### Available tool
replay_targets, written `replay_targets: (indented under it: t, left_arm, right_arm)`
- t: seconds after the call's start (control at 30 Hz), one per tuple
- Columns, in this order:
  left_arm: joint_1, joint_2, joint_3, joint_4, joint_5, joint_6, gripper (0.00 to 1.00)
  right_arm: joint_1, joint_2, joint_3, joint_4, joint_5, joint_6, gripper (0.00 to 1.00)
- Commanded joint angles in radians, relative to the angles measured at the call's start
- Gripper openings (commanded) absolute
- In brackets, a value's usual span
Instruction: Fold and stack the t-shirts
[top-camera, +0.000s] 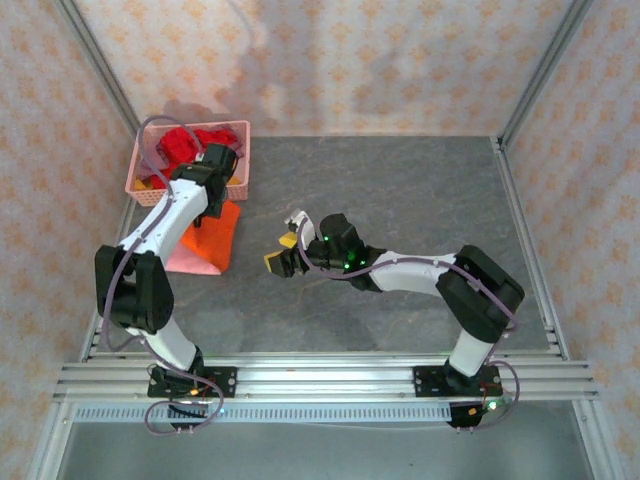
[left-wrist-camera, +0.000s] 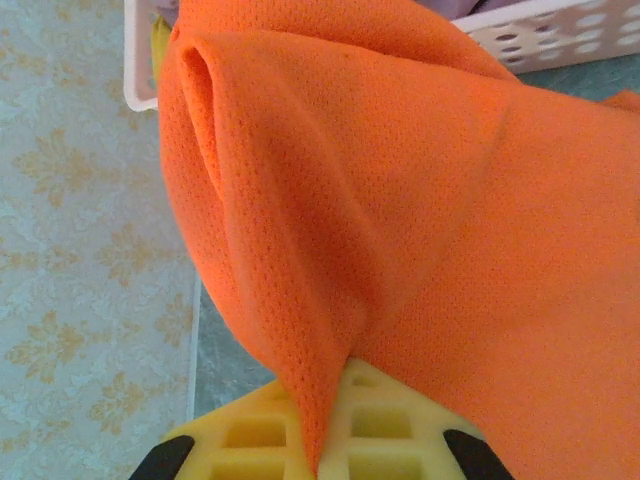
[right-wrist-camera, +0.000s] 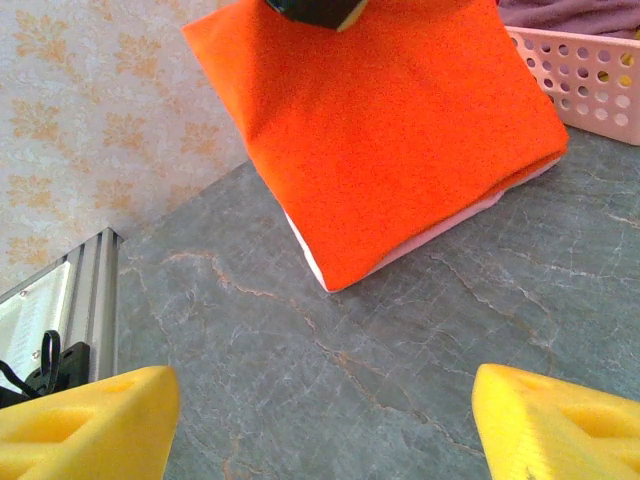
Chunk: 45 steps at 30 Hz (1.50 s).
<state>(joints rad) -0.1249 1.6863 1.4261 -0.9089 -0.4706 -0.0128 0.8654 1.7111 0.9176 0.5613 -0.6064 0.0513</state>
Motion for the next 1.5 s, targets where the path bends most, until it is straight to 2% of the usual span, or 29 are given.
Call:
replay_targets:
  t: [0.0, 0.4, 0.5, 0.6, 0.67, 0.77, 0.8, 0.83, 1.07, 1.23, 1.37, 1.47]
  left_arm:
    - [0.022, 0.044, 0.014, 0.023, -0.09, 0.028, 0.0]
    - [0.071, 0.164, 0.019, 0.068, -0.24, 0.023, 0.0]
    - [0.094, 0.185, 0.018, 0.077, -0.228, 0.011, 0.0]
    - [0.098, 0.211, 0.013, 0.078, -0.267, -0.019, 0.0]
    - [0.097, 0.217, 0.014, 0.072, -0.261, -0.039, 0.14]
    - [0.097, 0.217, 0.004, 0.082, -0.244, -0.061, 0.53]
    - [0.097, 0.217, 0.004, 0.082, -0.243, -0.067, 0.84]
    - [0.097, 0.217, 0.005, 0.082, -0.246, -0.074, 1.0]
    - [0.094, 0.157, 0.008, 0.091, -0.207, -0.157, 1.0]
    - [0.077, 0.097, -0.027, 0.155, 0.0, -0.189, 1.0]
    - [0.076, 0.104, -0.047, 0.16, 0.106, -0.258, 0.88]
    - [0.077, 0.086, -0.09, 0.203, 0.236, -0.302, 0.7]
  right_arm:
    - [0.006, 0.002, -0.016, 0.038, -0.008, 0.01, 0.77]
    - [0.006, 0.012, -0.012, 0.034, -0.001, 0.015, 0.77]
    - [0.006, 0.015, -0.01, 0.031, -0.003, 0.016, 0.77]
    - [0.006, 0.014, -0.01, 0.029, -0.003, 0.019, 0.77]
    - [0.006, 0.013, -0.01, 0.028, -0.001, 0.019, 0.77]
    - [0.006, 0.012, -0.007, 0.022, 0.0, 0.019, 0.77]
    - [0.006, 0.012, -0.006, 0.019, 0.002, 0.018, 0.77]
    - [0.006, 0.01, -0.006, 0.019, 0.002, 0.019, 0.77]
    - [0.006, 0.003, -0.01, 0.014, 0.013, 0.02, 0.77]
    - [0.006, 0.015, 0.005, 0.014, 0.01, 0.026, 0.77]
    - [0.006, 0.018, 0.009, 0.015, 0.007, 0.031, 0.76]
    - [0.006, 0.022, 0.007, 0.015, 0.007, 0.033, 0.76]
